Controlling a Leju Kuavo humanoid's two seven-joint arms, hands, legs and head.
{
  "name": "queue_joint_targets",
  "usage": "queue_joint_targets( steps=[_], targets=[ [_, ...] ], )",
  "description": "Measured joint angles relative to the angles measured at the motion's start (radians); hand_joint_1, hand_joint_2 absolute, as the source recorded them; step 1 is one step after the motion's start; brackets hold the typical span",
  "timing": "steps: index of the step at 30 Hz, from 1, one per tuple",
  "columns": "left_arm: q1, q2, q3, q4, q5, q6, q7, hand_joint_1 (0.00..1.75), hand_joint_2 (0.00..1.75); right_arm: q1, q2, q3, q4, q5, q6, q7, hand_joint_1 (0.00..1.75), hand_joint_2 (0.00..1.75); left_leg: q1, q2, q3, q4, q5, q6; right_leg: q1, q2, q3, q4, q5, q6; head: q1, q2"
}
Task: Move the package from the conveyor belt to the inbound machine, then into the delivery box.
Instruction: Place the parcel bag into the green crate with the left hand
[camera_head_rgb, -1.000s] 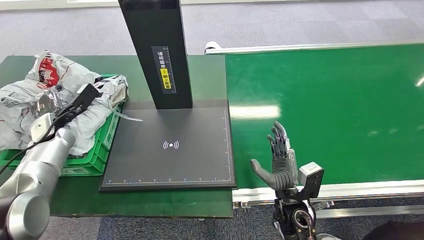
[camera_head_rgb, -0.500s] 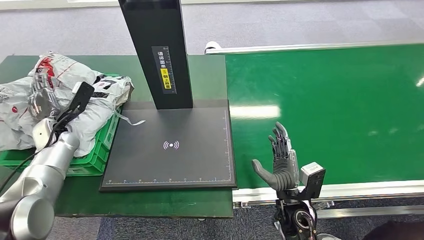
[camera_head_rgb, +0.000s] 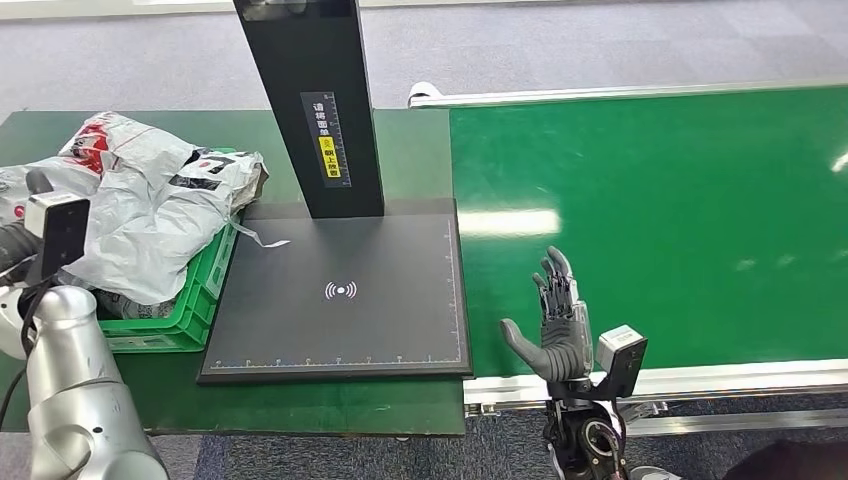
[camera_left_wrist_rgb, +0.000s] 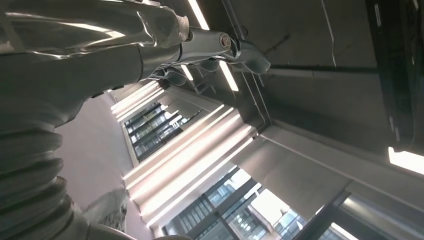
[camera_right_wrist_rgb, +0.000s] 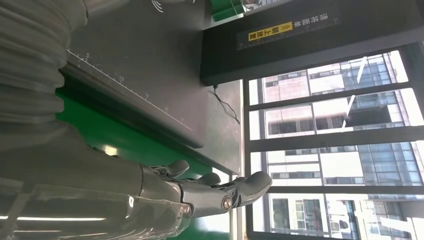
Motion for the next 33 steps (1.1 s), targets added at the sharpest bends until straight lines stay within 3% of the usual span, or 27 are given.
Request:
queue_joint_targets(
  steps=[4,8,11,14,18,21,26,31,33],
  targets=[
    [0.017,-0.015,0.009,-0.065,0.029,0.000,0.000,0.00,1.75,-0.004,-0.003,0.007,0.011,0.001,-0.005,-0.003,0.00,1.75,0.000,0.000,0.000,0.000,0.000,0.000,0.000,0.000,0.000,0.000,0.000,0.000,0.000,0.000],
    [0.053,-0.027,-0.032,-0.112,0.225,-0.001,0.000,0.00,1.75,-0.012,-0.010,0.017,0.017,0.024,-0.024,-0.025,0.00,1.75,0.000,0.000,0.000,0.000,0.000,0.000,0.000,0.000,0.000,0.000,0.000,0.000,0.000,0.000],
    [0.115,-0.031,-0.164,-0.121,0.500,-0.001,-0.001,0.00,1.75,-0.024,-0.026,0.024,0.015,0.055,-0.048,-0.048,0.00,1.75,-0.001,-0.002,0.000,0.001,0.000,0.000,-0.001,-0.002,0.000,-0.001,0.000,0.000,0.000,0.000],
    [0.204,-0.028,-0.376,-0.154,0.773,-0.030,-0.002,0.00,1.75,-0.040,-0.048,0.025,0.004,0.074,-0.061,-0.068,0.00,1.75,-0.001,-0.003,0.000,0.001,0.000,0.000,-0.001,-0.003,0.001,-0.001,0.000,0.000,0.000,0.000],
    [0.338,-0.027,-0.627,-0.256,0.939,-0.231,-0.003,0.00,1.75,-0.061,-0.075,0.024,-0.008,0.086,-0.061,-0.088,0.00,1.75,-0.002,-0.003,0.000,0.001,0.000,0.001,-0.002,-0.003,0.001,-0.001,0.000,0.001,0.000,0.000],
    [0.404,-0.031,-0.740,-0.318,0.962,-0.327,-0.004,0.00,1.75,-0.070,-0.086,0.024,-0.010,0.091,-0.059,-0.091,0.00,1.75,-0.002,-0.003,0.000,0.000,-0.001,0.001,-0.002,-0.003,0.001,-0.001,0.000,0.001,0.000,0.000],
    [0.467,-0.034,-0.824,-0.386,0.945,-0.427,-0.004,0.00,1.75,-0.078,-0.096,0.026,-0.012,0.117,-0.061,-0.106,0.00,1.75,-0.001,-0.003,0.000,0.000,-0.001,0.001,-0.001,-0.003,0.001,-0.001,0.000,0.001,0.000,0.000],
    [0.514,-0.041,-0.891,-0.404,0.905,-0.614,0.004,0.00,1.75,-0.098,-0.098,0.038,-0.011,0.154,-0.063,-0.115,0.00,1.75,-0.001,-0.004,0.000,0.000,0.000,0.001,-0.001,-0.003,0.001,-0.001,0.000,0.001,0.000,0.000],
    [0.518,-0.040,-0.906,-0.369,0.895,-0.723,0.045,0.00,1.75,-0.105,-0.098,0.044,-0.008,0.167,-0.059,-0.115,0.00,1.75,-0.001,-0.004,0.000,0.000,0.000,0.001,-0.001,-0.004,0.001,-0.001,0.000,0.001,0.000,0.000]
  ],
)
